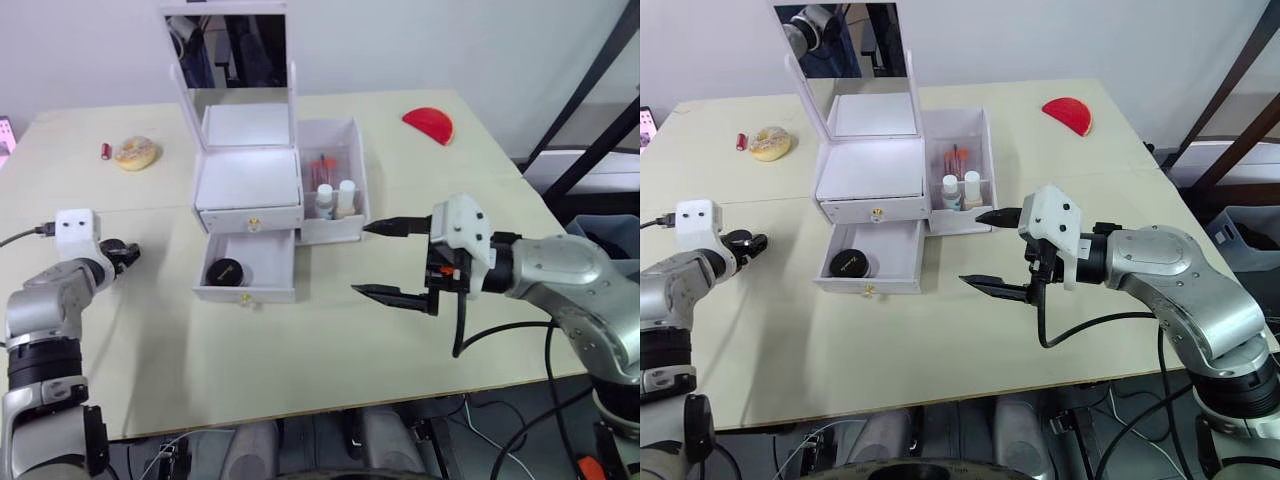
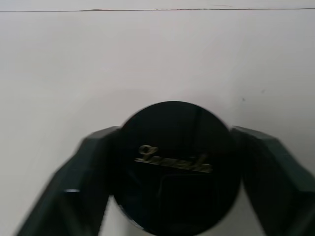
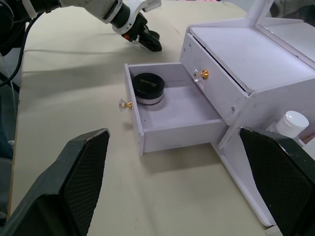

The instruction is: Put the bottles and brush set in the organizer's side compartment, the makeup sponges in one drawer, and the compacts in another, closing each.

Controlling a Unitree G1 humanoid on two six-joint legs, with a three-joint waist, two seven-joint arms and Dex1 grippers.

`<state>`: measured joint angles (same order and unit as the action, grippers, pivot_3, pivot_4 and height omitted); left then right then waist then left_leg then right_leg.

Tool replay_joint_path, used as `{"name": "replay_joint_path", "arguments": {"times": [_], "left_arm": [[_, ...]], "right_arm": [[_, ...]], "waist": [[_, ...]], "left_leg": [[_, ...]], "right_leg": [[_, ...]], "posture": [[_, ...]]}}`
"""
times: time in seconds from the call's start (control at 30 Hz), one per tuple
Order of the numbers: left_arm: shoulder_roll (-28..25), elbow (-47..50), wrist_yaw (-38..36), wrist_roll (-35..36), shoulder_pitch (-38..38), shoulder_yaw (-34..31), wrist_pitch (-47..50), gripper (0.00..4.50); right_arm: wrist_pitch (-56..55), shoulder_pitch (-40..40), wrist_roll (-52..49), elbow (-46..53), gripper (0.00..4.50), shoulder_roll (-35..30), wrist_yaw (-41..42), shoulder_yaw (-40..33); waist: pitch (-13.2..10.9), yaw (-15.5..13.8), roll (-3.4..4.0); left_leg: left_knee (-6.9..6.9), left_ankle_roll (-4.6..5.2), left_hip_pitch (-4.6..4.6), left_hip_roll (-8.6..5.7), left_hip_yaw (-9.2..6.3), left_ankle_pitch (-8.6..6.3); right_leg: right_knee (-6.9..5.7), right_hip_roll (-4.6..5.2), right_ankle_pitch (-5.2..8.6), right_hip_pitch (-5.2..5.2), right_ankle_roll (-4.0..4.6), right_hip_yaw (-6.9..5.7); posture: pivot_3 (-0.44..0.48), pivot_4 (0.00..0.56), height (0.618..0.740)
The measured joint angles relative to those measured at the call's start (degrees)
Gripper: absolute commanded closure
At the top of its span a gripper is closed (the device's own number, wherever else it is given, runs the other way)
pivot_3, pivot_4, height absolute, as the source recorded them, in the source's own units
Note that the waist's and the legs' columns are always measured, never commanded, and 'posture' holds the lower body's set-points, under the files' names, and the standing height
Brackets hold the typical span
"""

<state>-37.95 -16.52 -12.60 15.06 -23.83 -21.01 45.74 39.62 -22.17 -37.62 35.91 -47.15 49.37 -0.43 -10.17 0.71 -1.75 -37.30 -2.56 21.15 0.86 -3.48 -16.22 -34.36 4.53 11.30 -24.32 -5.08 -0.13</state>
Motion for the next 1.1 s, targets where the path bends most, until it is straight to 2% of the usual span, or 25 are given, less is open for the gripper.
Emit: {"name": "replay_joint_path", "arguments": {"times": [0.2, 0.37, 0.53, 0.6, 0.73, 0.83, 0.97, 1.1], "left_arm": [[0.47, 2.4, 0.62, 0.01, 0.65, -0.11, 1.64, 1.81], [0.57, 8.69, 0.53, 0.37, 2.15, -0.09, 5.33, 1.81], [-6.9, 20.68, -6.83, 3.36, 2.72, -0.34, 7.33, 1.81], [-9.54, 23.89, -11.51, 5.51, 3.72, -0.67, 7.23, 1.81], [-17.83, 30.63, -30.05, 13.78, 9.09, -0.81, 5.01, 1.81], [-21.33, 32.29, -40.94, 18.21, 9.84, -0.41, 2.38, 1.81], [-22.03, 32.38, -49.81, 21.18, 4.47, 6.15, 0.62, 1.81], [-18.12, 29.87, -53.57, 18.16, -3.73, 17.63, -3.65, 1.81]], "right_arm": [[0.0, -0.01, -0.22, 0.0, 0.0, 0.0, -0.01, 0.0], [0.0, -0.06, -0.21, -0.02, 0.0, 0.0, -0.02, 0.03], [0.02, -0.1, -0.21, -0.02, 0.0, -0.07, -0.03, 0.02], [0.05, -0.09, -0.23, 0.04, 0.0, -0.05, -0.08, 0.04], [0.17, 0.89, -0.26, 0.32, 0.0, -0.46, -0.49, -0.33], [0.15, 1.45, -0.26, 0.39, 0.0, -0.8, -0.61, -0.62], [0.09, 1.83, -0.26, 0.59, 0.0, -1.29, -0.66, -0.99], [0.16, 2.3, -0.33, 1.85, 0.0, -1.51, -1.41, -2.2]], "waist": [[0.0, -0.03, 0.0], [-0.04, -0.07, -0.07], [-0.05, -0.06, -0.15], [-0.05, -0.02, -0.12], [-0.07, 0.12, -0.12], [-0.12, 0.0, -0.04], [-0.13, -0.35, -0.03], [-0.12, -0.17, -0.02]], "left_leg": [[0.0, 0.0, 0.04, 0.0, 0.01, 0.0], [0.01, 0.0, 0.12, 0.0, -0.01, 0.0], [0.02, -0.01, 0.15, 0.0, 0.01, 0.0], [0.04, -0.01, 0.16, 0.0, 0.02, 0.0], [0.16, -0.01, 0.2, 0.01, 0.05, 0.0], [0.16, -0.01, 0.2, 0.01, 0.05, 0.0], [0.03, 0.0, 0.22, 0.01, 0.04, 0.0], [0.0, 0.0, 0.2, -0.01, 0.06, 0.0]], "right_leg": [[0.05, 0.02, -0.01, 0.0, -0.02, 0.0], [0.08, 0.02, 0.0, -0.03, -0.02, -0.01], [0.13, 0.04, 0.01, -0.07, 0.0, -0.01], [0.14, 0.05, 0.02, -0.09, 0.0, -0.01], [0.21, 0.05, 0.04, -0.19, 0.03, -0.01], [0.22, 0.05, 0.05, -0.19, 0.03, -0.01], [0.22, 0.05, 0.11, -0.11, -0.07, -0.02], [0.22, 0.04, 0.12, -0.06, -0.12, 0.0]], "posture": [[0.0, 0.15, 0.739], [0.0, 0.15, 0.739], [0.0, 0.15, 0.739], [0.0, 0.15, 0.739], [0.0, 0.15, 0.739], [0.0, 0.15, 0.739], [0.0, 0.15, 0.739], [0.0, 0.15, 0.739]]}}
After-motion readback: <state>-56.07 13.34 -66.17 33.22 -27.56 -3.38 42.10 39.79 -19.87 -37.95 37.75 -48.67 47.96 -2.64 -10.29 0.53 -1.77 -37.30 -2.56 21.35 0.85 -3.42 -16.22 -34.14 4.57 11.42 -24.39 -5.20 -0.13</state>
